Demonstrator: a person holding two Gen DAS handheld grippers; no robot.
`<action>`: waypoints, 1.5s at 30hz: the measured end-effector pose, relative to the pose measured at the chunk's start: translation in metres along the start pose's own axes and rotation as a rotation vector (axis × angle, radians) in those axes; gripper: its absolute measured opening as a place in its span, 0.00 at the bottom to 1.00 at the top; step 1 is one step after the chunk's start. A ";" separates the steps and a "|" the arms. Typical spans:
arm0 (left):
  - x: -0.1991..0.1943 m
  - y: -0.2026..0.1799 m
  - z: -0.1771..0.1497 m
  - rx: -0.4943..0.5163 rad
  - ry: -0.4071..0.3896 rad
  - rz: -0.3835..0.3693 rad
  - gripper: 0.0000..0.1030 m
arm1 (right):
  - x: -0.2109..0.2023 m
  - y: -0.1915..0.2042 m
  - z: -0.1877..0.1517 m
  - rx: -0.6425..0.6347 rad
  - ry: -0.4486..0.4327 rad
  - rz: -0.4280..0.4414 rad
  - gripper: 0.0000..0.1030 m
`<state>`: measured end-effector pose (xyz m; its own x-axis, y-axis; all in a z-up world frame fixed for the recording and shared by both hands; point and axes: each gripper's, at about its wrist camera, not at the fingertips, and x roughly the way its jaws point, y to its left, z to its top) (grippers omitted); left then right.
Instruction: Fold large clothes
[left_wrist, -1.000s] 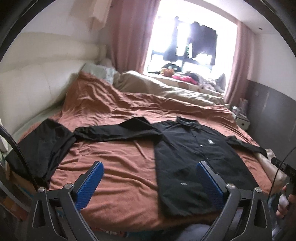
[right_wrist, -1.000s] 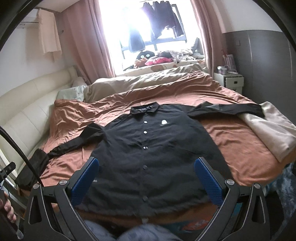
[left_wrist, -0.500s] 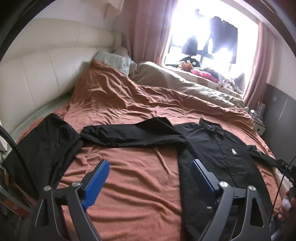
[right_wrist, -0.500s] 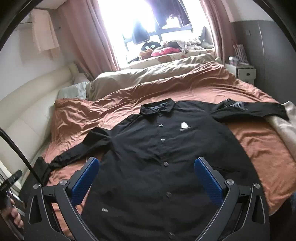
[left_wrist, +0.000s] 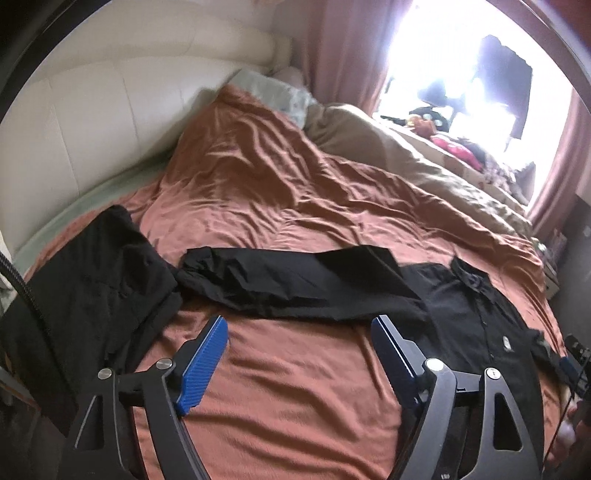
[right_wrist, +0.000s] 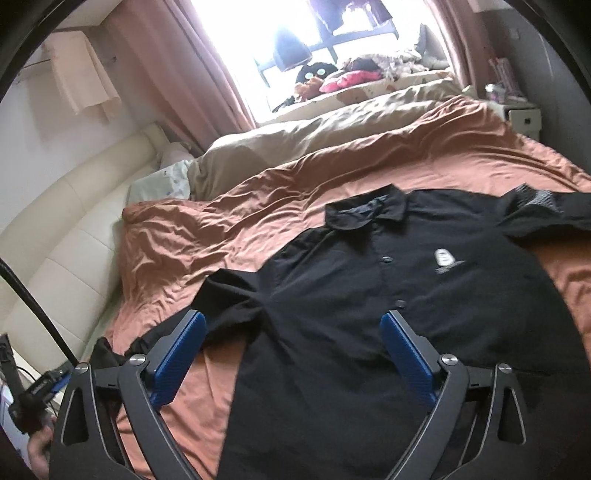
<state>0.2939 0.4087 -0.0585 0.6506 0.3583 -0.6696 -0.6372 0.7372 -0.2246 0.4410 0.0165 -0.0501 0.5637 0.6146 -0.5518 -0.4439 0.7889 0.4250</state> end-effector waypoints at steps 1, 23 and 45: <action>0.007 0.004 0.003 -0.014 0.008 0.010 0.79 | 0.007 0.000 0.003 0.003 0.007 0.004 0.92; 0.211 0.096 -0.005 -0.288 0.227 0.167 0.70 | 0.213 0.001 0.035 0.085 0.302 0.089 0.23; 0.087 0.014 0.106 -0.107 -0.105 -0.082 0.02 | 0.291 -0.013 0.041 0.168 0.423 0.186 0.11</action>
<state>0.3857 0.5111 -0.0452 0.7384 0.3615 -0.5693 -0.6168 0.7032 -0.3536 0.6394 0.1854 -0.1867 0.1376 0.7163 -0.6841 -0.3717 0.6775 0.6347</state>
